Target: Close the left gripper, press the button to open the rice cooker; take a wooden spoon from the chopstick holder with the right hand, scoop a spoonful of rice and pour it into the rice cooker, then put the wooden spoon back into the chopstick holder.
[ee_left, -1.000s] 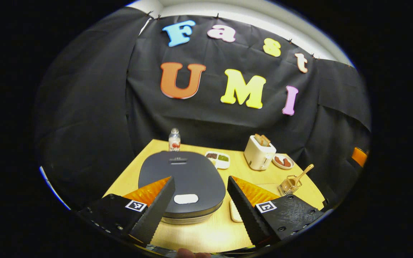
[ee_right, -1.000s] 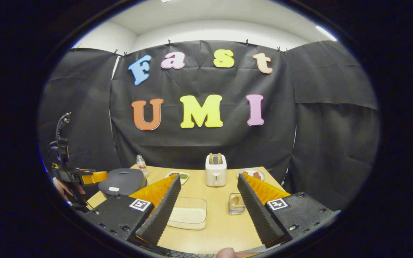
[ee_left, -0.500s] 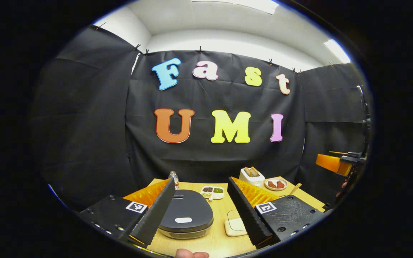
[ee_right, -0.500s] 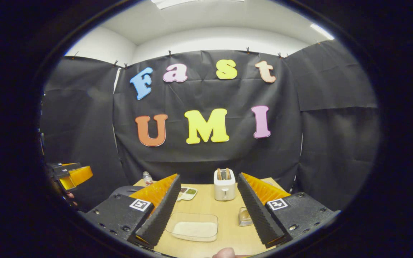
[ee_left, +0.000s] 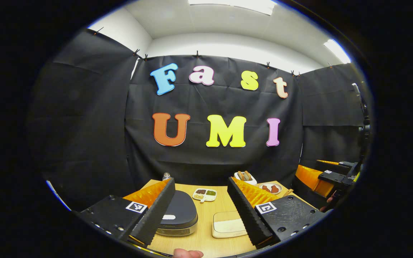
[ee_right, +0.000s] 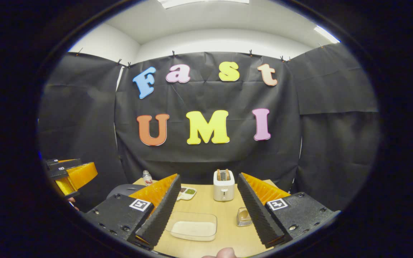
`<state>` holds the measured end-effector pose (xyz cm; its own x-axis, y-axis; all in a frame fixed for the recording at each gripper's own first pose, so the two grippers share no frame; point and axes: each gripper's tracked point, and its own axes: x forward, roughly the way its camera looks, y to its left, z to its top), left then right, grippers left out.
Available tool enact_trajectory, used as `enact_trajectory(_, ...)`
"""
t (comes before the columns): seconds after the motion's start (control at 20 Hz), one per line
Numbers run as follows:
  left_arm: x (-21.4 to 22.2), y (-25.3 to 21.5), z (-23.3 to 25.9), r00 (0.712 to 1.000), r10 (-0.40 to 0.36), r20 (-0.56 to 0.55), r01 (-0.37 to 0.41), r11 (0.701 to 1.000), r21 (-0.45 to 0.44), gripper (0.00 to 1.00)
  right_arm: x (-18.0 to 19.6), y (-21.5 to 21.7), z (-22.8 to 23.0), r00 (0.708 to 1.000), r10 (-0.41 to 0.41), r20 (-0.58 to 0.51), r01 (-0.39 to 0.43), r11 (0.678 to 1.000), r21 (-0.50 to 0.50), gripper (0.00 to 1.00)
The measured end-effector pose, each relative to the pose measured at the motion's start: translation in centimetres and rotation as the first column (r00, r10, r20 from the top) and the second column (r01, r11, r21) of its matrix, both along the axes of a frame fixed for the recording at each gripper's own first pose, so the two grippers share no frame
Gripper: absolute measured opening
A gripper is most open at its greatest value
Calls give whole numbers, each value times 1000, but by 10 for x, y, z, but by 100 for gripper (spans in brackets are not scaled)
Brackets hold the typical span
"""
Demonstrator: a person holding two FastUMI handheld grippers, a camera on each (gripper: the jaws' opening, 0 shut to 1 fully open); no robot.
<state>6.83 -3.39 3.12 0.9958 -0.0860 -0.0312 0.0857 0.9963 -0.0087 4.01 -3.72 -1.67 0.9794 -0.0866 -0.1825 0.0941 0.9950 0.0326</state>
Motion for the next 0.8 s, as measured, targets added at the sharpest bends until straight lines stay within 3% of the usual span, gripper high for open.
enact_trajectory(0.2,1,6,3,999,51,13,-51,999,-9,95,1,-4,5,1000,-3,22,3,1000,0,100)
enact_trajectory(0.8,6,-4,10,996,68,53,-70,997,30,94,1,-15,0,1000,-24,-7,24,1000,-8,100)
